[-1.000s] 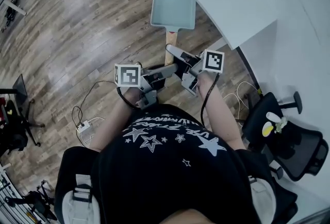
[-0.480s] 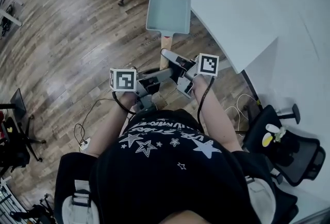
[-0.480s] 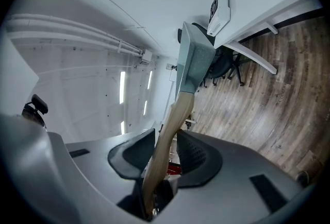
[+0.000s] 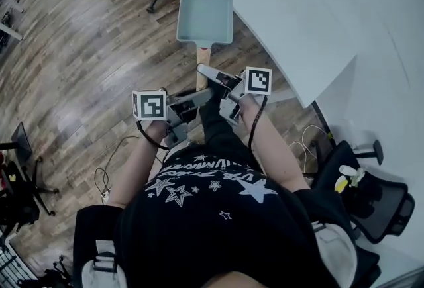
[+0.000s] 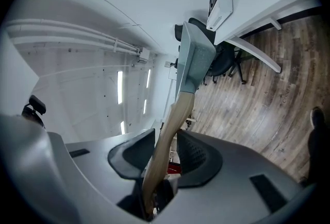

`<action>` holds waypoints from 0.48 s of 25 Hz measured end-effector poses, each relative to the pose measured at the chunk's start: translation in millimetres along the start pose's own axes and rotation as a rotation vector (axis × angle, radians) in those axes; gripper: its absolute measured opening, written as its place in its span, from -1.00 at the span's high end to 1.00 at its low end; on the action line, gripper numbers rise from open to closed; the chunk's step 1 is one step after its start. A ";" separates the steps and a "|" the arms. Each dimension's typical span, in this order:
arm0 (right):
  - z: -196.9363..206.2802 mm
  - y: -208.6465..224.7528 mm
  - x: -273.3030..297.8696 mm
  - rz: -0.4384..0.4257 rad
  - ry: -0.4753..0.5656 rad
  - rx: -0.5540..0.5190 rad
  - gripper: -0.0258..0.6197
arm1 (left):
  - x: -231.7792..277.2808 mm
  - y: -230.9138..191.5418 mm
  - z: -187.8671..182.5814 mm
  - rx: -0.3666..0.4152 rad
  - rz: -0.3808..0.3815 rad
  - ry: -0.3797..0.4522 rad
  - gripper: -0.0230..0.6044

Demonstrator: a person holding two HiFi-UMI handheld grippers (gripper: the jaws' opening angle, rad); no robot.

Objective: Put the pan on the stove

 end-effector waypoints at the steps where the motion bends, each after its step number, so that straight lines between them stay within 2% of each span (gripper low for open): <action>1: -8.6 3.9 2.7 -0.005 -0.002 0.001 0.52 | 4.1 -3.9 -7.8 0.005 -0.007 0.002 0.52; 6: -59.8 24.5 16.1 -0.043 -0.027 -0.005 0.51 | 30.3 -26.3 -51.1 0.012 -0.031 0.020 0.52; 12: -130.3 56.8 27.3 -0.045 -0.036 0.014 0.51 | 69.7 -55.9 -111.4 0.000 -0.055 0.018 0.52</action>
Point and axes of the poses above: the fingertips, and each gripper's own axes: x forward along the fingers, y to its right, z out of its underside, the point moved 5 cm from there along -x, backward along the fingers, and after that the axes turned 3 degrees about -z, right-handed, at the moved point
